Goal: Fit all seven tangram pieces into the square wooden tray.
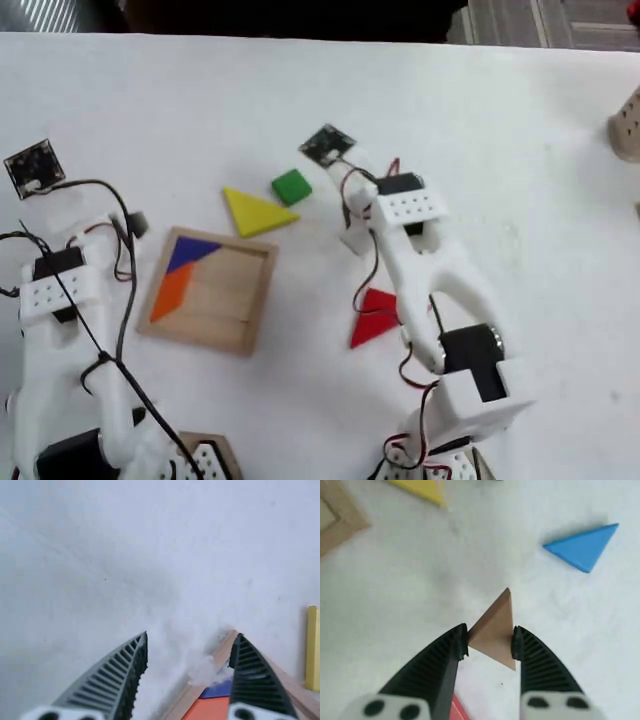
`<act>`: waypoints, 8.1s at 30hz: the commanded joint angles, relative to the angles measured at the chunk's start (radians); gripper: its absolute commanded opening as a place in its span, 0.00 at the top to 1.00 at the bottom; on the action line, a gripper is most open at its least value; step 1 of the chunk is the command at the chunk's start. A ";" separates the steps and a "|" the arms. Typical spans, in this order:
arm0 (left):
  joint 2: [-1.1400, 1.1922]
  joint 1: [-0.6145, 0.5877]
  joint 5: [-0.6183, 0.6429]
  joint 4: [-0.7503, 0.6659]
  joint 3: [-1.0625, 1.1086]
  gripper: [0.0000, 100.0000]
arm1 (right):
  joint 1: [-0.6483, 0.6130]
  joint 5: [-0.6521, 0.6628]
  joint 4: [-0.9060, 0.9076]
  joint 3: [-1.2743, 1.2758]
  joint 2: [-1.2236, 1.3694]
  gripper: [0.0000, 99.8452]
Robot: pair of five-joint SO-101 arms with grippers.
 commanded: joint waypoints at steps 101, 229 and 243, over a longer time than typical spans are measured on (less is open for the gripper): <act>-0.036 0.653 -0.390 0.209 0.097 0.98 | 0.539 0.071 0.061 1.172 -1.468 0.98; 0.403 -0.142 0.161 0.247 -0.511 0.98 | 0.504 0.106 0.065 1.185 -1.468 0.98; 0.466 -0.087 0.164 0.249 -0.494 0.78 | 0.427 -0.176 -0.024 0.951 -1.334 0.98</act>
